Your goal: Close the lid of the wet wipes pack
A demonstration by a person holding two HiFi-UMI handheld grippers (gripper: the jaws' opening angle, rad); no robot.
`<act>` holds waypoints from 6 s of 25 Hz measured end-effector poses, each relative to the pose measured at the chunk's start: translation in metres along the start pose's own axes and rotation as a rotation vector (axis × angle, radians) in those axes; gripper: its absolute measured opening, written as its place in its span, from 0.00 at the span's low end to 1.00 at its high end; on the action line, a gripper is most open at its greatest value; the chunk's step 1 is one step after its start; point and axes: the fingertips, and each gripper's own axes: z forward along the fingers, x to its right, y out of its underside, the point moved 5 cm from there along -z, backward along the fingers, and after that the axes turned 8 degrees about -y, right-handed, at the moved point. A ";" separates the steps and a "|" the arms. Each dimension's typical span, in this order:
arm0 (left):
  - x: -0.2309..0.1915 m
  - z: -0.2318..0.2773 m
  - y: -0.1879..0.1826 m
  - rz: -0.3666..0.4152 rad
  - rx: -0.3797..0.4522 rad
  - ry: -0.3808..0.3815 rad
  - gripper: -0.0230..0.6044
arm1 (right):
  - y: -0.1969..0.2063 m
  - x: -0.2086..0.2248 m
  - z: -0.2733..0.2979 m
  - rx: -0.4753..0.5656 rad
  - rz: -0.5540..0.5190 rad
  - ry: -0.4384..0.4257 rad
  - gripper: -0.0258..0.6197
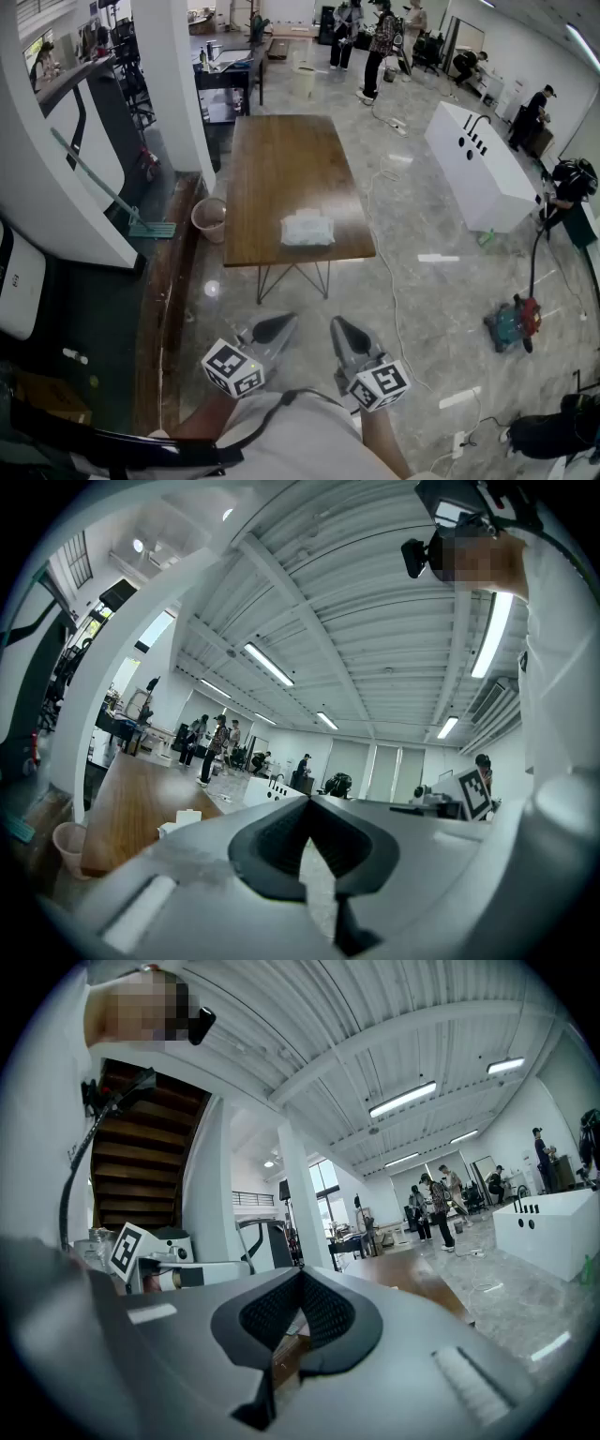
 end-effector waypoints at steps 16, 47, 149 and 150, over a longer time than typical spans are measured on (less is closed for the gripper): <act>-0.027 -0.029 -0.002 0.050 -0.015 -0.056 0.05 | 0.008 -0.012 0.008 0.037 0.047 0.034 0.05; -0.076 -0.112 0.020 0.002 -0.053 -0.056 0.05 | 0.043 -0.066 0.033 -0.038 0.049 0.088 0.05; -0.355 0.346 0.087 0.218 -0.422 -0.114 0.31 | 0.095 0.337 0.263 -0.291 0.192 -0.052 0.05; -0.359 0.347 0.091 0.230 -0.434 -0.112 0.32 | 0.096 0.339 0.266 -0.292 0.194 -0.054 0.05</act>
